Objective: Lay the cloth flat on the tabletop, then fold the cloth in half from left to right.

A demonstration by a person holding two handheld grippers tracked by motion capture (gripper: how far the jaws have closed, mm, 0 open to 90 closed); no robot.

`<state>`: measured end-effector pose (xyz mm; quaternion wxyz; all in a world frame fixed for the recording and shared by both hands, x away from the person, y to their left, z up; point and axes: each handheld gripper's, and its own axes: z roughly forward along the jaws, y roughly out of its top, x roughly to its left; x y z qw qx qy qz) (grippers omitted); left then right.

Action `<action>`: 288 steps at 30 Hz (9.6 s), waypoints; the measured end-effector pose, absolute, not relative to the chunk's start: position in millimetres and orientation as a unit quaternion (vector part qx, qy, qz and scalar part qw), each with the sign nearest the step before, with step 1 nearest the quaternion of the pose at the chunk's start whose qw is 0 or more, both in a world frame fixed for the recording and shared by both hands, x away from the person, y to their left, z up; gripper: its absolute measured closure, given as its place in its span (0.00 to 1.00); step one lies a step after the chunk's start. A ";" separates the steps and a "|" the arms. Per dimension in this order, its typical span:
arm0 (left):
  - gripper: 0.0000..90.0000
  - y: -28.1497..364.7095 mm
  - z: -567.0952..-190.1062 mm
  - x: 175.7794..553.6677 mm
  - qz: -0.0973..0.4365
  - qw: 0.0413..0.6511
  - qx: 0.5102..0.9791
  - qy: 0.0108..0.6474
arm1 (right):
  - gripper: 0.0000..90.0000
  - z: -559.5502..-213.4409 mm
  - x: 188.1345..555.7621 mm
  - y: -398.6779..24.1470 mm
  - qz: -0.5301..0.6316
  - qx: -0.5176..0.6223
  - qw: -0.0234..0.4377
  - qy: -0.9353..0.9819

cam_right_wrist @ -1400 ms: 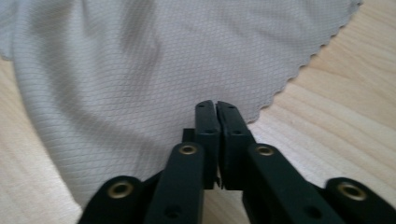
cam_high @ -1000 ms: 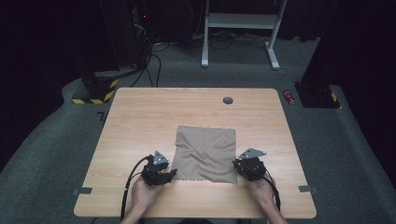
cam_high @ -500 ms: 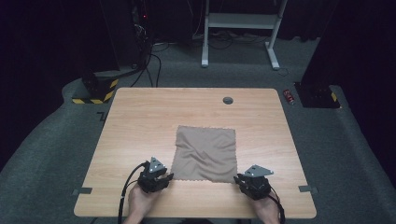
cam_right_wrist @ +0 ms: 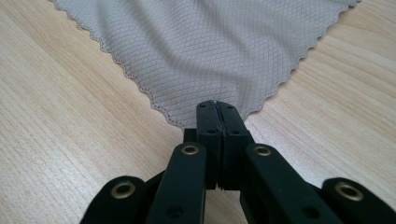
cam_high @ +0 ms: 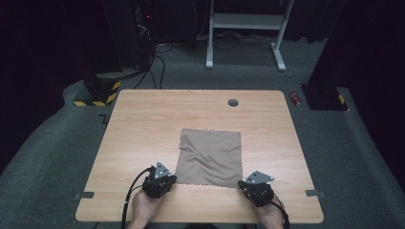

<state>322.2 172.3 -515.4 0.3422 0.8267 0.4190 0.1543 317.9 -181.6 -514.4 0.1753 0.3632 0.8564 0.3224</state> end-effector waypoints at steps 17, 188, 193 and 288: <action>1.00 180.5 -504.9 304.1 0.147 0.347 0.833 0.405 | 0.99 -505.7 306.6 -183.4 0.325 0.349 0.175 0.861; 1.00 237.5 -466.5 504.8 0.158 0.347 0.770 0.512 | 1.00 -483.7 307.5 56.4 0.420 0.144 0.110 0.890; 1.00 234.9 -463.2 503.0 0.162 0.345 0.771 0.510 | 1.00 -479.0 306.6 51.2 0.433 0.145 0.108 0.883; 1.00 31.7 -505.3 540.2 0.128 0.345 0.838 0.403 | 0.99 -522.0 296.9 -139.2 0.395 0.333 0.164 0.840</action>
